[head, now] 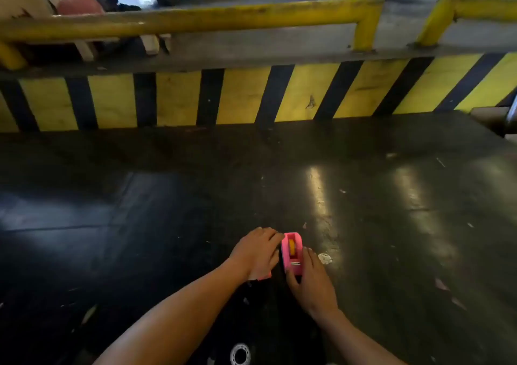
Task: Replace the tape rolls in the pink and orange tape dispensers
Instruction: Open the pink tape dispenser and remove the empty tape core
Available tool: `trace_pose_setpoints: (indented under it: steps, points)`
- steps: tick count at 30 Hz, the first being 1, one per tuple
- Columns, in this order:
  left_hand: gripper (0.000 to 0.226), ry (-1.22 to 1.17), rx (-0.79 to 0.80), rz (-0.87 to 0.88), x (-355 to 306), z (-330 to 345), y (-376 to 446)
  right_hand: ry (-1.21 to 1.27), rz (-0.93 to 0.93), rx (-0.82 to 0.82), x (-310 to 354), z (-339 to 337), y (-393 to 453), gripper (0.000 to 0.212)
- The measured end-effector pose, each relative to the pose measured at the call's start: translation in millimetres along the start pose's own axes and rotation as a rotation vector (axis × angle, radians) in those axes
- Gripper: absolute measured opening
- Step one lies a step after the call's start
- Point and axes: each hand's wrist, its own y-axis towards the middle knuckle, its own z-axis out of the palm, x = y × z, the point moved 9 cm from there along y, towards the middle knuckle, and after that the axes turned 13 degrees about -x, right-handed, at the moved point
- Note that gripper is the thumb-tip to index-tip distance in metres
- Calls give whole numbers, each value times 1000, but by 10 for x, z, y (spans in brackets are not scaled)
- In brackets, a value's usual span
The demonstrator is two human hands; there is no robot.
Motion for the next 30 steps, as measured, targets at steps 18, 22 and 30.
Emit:
trace_pose_setpoints:
  steps: [18, 22, 30]
  points:
    - [54, 133, 99, 14, -143, 539, 88, 66, -27, 15, -506, 126, 84, 57]
    - [57, 123, 92, 29, -367, 562, -103, 106, -67, 35, -703, 38, 22, 58]
    - [52, 14, 30, 13, -641, 577, -589, 90, -171, 138, -794, -78, -271, 60]
